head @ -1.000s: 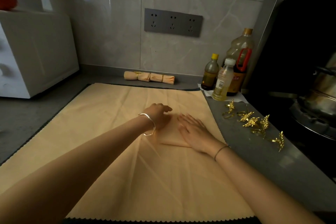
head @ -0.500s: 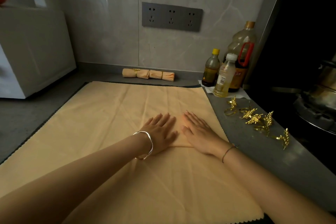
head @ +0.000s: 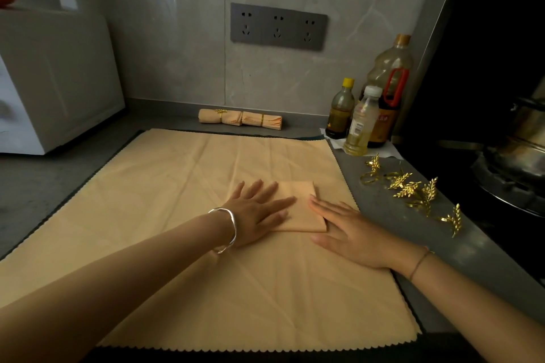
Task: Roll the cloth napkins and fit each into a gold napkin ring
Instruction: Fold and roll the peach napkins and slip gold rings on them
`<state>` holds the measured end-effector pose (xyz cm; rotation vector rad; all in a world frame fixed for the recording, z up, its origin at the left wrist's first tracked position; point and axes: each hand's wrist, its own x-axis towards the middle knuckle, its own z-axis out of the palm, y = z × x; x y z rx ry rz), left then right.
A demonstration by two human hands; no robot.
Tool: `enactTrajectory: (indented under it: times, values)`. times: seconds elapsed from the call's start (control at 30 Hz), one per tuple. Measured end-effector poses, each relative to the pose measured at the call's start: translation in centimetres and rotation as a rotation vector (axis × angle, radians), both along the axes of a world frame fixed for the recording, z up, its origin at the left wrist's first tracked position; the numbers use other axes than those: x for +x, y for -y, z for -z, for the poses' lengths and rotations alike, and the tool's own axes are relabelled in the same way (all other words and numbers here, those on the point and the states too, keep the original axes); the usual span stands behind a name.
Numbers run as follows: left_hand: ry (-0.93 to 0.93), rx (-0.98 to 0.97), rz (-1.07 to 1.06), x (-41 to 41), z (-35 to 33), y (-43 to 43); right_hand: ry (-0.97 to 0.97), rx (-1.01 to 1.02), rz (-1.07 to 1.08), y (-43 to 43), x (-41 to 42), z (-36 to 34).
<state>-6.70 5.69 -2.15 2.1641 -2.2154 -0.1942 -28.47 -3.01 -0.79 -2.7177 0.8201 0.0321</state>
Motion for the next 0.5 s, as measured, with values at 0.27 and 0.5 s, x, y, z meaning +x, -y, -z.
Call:
enactTrajectory:
  times: [0.27,0.5]
  values:
    - [0.304,-0.055,0.066,0.4,-2.2,-2.5,-0.062,-0.310,-0.094,-0.5,1.6,-1.8]
    - [0.471,-0.032,0.108,1.3,-1.7,-1.7,0.042,-0.376,-0.031,-0.6,2.4,-1.7]
